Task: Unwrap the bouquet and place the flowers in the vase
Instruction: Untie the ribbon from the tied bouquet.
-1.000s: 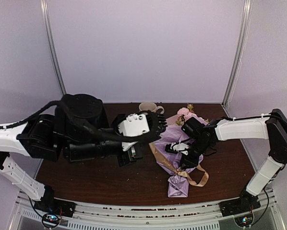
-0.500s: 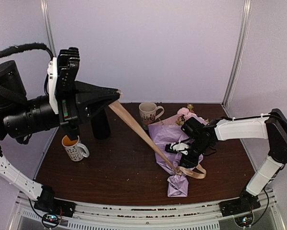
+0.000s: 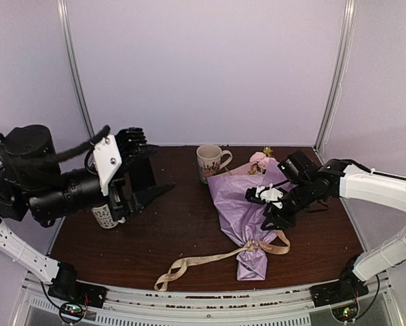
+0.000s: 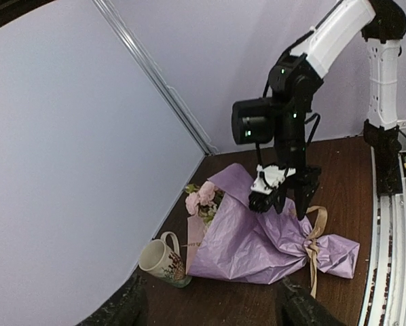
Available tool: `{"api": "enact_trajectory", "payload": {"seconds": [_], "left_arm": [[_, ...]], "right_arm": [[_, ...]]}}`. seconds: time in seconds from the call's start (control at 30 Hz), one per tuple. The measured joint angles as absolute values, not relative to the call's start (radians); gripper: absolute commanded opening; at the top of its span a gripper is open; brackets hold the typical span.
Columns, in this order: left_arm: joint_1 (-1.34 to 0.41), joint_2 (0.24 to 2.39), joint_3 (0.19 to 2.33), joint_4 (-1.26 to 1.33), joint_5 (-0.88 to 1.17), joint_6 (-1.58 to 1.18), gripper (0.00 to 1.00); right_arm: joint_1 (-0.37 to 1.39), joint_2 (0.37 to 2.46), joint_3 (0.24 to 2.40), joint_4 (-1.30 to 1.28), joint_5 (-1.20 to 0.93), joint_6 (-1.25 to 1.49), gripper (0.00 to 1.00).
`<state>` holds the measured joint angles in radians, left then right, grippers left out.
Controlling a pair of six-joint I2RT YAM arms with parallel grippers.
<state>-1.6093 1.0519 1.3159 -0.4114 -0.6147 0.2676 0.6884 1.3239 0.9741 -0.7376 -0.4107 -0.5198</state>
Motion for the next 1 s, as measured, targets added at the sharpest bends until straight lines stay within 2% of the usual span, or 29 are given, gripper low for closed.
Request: {"api": "enact_trajectory", "payload": {"seconds": [0.17, 0.33, 0.43, 0.47, 0.67, 0.87, 1.0], "left_arm": [[-1.475, 1.084, 1.156, -0.373, -0.530, 0.186, 0.58], [-1.314, 1.275, 1.149, -0.327, -0.324, 0.131, 0.55], [-1.304, 1.529, 1.308, -0.348, -0.184, 0.138, 0.54], [-1.304, 1.678, 1.421, -0.351, -0.111, 0.147, 0.54], [-1.307, 2.083, 1.784, -0.434, 0.076, 0.181, 0.57], [-1.307, 2.323, 2.012, -0.490, 0.178, 0.190, 0.64], [-1.311, 2.381, 2.030, -0.431, 0.201, 0.147, 0.67]], "right_arm": [[0.688, 1.208, 0.937, -0.806, -0.422, -0.594, 0.54], [0.632, 1.153, 0.868, -0.873, -0.406, -0.626, 0.53], [0.513, 1.077, 0.859, -0.898, -0.413, -0.625, 0.52], [0.470, 1.046, 0.860, -0.902, -0.414, -0.625, 0.52], [0.349, 0.898, 0.883, -0.950, -0.414, -0.622, 0.51], [0.339, 0.738, 0.968, -0.991, -0.416, -0.597, 0.50], [0.330, 0.715, 0.998, -0.998, -0.426, -0.587, 0.50]]}}
